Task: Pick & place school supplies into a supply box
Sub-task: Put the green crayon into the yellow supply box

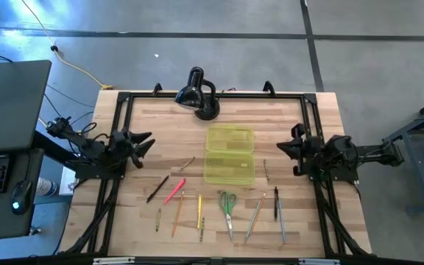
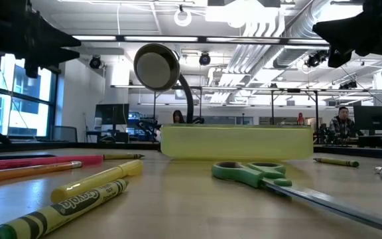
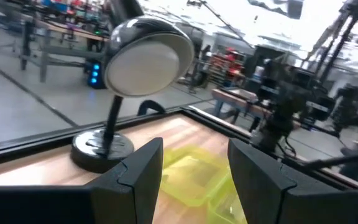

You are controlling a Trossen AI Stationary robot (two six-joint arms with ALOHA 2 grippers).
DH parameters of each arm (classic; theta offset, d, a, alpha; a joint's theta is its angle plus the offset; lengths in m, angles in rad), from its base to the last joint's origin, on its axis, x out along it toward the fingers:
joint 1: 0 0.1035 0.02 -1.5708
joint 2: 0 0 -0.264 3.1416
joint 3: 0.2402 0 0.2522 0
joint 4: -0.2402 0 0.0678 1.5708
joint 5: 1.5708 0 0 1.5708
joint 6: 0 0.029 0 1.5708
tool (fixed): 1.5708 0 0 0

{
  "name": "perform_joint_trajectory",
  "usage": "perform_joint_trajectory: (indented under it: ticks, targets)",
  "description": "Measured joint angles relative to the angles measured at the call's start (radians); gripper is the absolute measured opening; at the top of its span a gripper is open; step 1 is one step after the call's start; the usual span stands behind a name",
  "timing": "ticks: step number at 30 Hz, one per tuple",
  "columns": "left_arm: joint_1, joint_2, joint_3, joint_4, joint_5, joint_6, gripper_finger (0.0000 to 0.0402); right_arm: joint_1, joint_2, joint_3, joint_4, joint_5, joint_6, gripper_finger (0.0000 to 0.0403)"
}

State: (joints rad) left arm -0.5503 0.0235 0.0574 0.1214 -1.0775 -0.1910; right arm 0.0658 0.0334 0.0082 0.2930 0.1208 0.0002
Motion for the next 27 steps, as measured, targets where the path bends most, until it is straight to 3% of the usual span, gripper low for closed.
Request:
perform_joint_trajectory:
  ticks: [4,13,19,27]
  targets:
    - [0.000,0.000,0.000,0.006,0.015,0.000,0.0216,0.000,0.000,0.000,0.050,0.014,-0.001,0.0000]
    - [0.000,0.001,0.000,-0.023,0.178,-0.129,0.0216,0.000,0.000,0.000,0.079,-0.023,0.078,0.0000]
    - [0.000,0.047,0.000,-0.018,0.137,-0.155,0.0216,0.000,0.000,0.000,0.080,0.031,0.078,0.0000]
    - [0.000,0.219,0.036,0.004,0.044,-0.157,0.0216,0.000,0.000,0.000,0.083,0.144,0.078,0.0000]
